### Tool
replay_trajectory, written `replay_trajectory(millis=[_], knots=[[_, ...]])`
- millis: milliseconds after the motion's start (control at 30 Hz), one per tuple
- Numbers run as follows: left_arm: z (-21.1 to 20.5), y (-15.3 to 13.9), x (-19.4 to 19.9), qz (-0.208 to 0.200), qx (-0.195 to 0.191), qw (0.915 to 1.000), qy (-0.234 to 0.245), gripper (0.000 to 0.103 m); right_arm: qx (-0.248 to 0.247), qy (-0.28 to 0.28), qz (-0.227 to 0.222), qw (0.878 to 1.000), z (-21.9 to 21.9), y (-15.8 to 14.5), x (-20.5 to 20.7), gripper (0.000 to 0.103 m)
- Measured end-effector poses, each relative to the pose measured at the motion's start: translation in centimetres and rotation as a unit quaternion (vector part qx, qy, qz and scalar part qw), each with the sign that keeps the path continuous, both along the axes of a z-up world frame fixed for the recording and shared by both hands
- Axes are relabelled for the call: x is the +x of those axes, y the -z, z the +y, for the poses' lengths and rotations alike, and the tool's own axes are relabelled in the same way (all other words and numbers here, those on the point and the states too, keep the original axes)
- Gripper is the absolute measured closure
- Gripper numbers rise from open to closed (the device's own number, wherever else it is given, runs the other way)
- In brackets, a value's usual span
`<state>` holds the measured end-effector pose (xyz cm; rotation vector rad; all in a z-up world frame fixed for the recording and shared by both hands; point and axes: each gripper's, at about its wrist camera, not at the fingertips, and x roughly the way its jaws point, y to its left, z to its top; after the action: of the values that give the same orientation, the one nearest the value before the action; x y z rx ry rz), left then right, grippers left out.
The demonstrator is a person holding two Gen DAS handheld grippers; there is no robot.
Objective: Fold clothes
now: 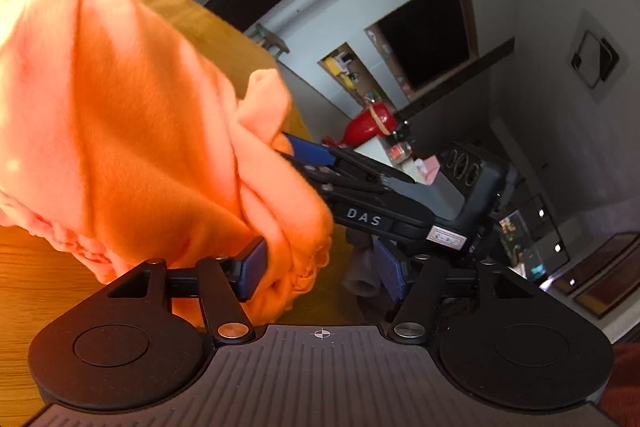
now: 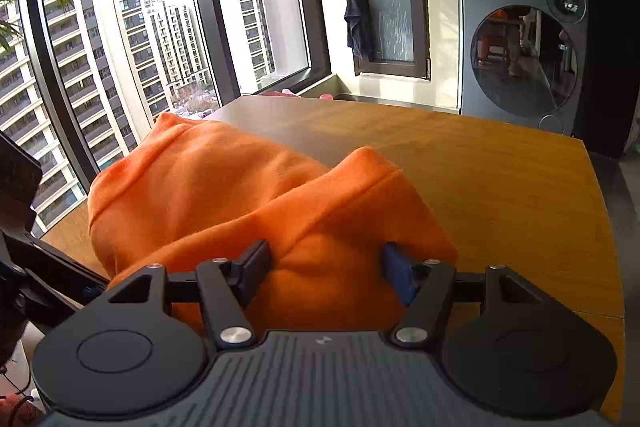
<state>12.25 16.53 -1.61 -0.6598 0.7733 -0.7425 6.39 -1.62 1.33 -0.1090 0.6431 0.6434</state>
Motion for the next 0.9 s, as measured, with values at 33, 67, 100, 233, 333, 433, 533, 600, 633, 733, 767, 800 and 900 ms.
replay_trajectory(millis=[33, 67, 100, 233, 333, 433, 533, 600, 633, 733, 767, 800, 900], knots=[[0.2, -1.0, -0.2, -0.014, 0.003, 0.9999, -0.006, 0.038, -0.014, -0.006, -0.010, 1.000, 0.5, 0.0, -0.2, 0.039], [0.4, -2.0, -0.3, -0.026, 0.004, 0.9996, -0.013, 0.038, -0.031, -0.012, -0.021, 0.999, 1.1, 0.1, -0.5, 0.038], [0.5, -3.0, -0.4, -0.038, 0.005, 0.9991, -0.020, 0.037, -0.048, -0.018, -0.035, 0.998, 1.7, 0.1, -0.7, 0.038], [-2.2, -5.3, 2.0, -0.046, -0.009, 0.9983, -0.035, 0.033, -0.095, -0.032, -0.079, 0.992, 3.8, 0.2, -1.7, 0.038], [-4.6, -4.8, 5.5, -0.009, -0.020, 0.9996, -0.017, 0.033, -0.111, -0.033, -0.098, 0.988, 4.4, 0.4, -2.0, 0.038], [-5.4, -3.7, 8.2, 0.017, -0.015, 0.9997, 0.013, 0.033, -0.124, -0.028, -0.108, 0.986, 4.9, 0.5, -2.5, 0.038], [-5.9, -2.5, 11.4, 0.054, 0.001, 0.9985, -0.010, 0.036, -0.140, -0.027, -0.126, 0.982, 5.4, 0.3, -3.3, 0.038], [-5.3, -0.8, 12.6, 0.085, -0.019, 0.9961, -0.015, 0.049, -0.137, -0.015, -0.130, 0.982, 5.2, -0.1, -3.8, 0.038], [-5.0, -0.2, 12.7, 0.089, -0.025, 0.9956, -0.018, 0.051, -0.127, -0.005, -0.128, 0.984, 4.9, -0.4, -4.1, 0.037], [-4.3, 0.9, 12.6, 0.084, -0.034, 0.9956, -0.023, 0.056, -0.037, 0.028, -0.073, 0.996, 2.3, -1.2, -4.9, 0.024], [-4.0, 1.3, 12.6, 0.088, -0.039, 0.9951, -0.024, 0.059, 0.001, 0.038, -0.039, 0.999, 1.3, -1.0, -4.8, 0.023], [-3.8, 1.6, 12.7, 0.091, -0.045, 0.9945, -0.026, 0.062, 0.037, 0.050, -0.004, 0.998, 0.6, -0.5, -4.7, 0.023], [-3.2, 2.5, 12.9, 0.100, -0.057, 0.9929, -0.029, 0.063, 0.141, 0.088, 0.097, 0.981, -1.3, 1.1, -4.2, 0.023]])
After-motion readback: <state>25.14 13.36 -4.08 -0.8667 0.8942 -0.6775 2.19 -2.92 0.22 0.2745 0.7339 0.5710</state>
